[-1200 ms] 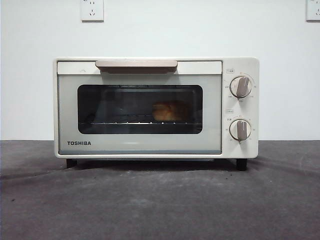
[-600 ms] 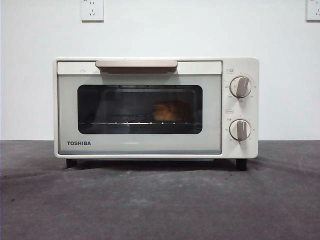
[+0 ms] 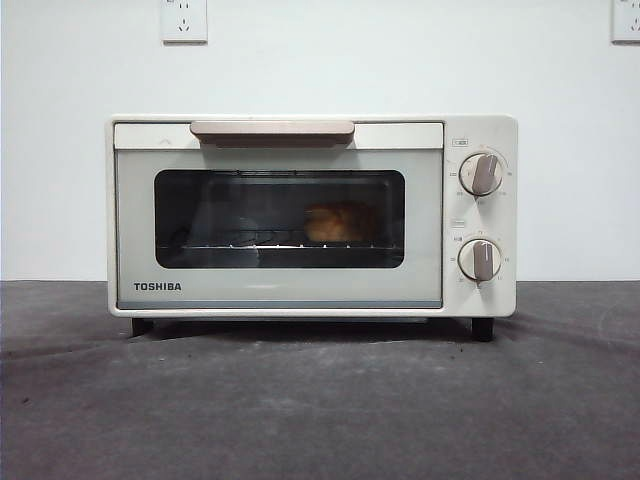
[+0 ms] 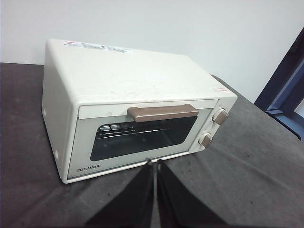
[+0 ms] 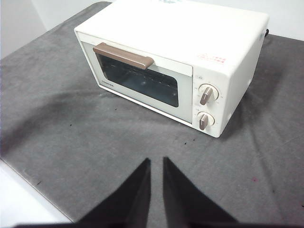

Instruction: The left arm flap open the oven, the right arm pick bread and place it into oven, the left arm flap close the oven

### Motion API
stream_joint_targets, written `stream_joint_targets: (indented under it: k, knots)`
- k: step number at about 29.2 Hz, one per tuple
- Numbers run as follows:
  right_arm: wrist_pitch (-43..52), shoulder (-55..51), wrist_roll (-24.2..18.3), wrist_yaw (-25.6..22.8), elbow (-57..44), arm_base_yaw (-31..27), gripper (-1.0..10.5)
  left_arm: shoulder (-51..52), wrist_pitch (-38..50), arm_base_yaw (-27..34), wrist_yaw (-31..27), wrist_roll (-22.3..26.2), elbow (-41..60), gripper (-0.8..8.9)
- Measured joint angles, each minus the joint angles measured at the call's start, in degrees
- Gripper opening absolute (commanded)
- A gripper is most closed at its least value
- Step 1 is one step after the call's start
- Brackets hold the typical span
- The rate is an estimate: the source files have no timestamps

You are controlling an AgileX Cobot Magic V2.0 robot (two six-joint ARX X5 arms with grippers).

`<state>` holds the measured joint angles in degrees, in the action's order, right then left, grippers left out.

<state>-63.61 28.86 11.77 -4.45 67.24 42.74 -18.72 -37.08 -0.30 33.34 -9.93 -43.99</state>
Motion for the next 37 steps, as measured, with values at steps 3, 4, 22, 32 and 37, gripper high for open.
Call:
stream_joint_targets:
  k: [3,4,22,32,37]
  knots:
    - [0.00,0.00,0.00,-0.04,0.00,0.00,0.2,0.00,0.00,0.00,0.00,0.00,0.00,0.21]
    - [0.00,0.00,0.00,-0.07,0.00,0.00,0.2,0.00,0.00,0.00,-0.02,0.00,0.00,0.21]
    - [0.00,0.00,0.00,-0.07,0.00,0.00,0.2,3.80,12.11,0.07,-0.02,0.17,9.05,0.21]
    - [0.00,0.00,0.00,-0.07,0.00,0.00,0.2,14.34,29.00,0.20,-13.66,0.83,35.01,0.21]
    - [0.00,0.00,0.00,-0.09,0.00,0.00,0.2,16.63,28.22,0.17,-24.79,0.81,40.59,0.21]
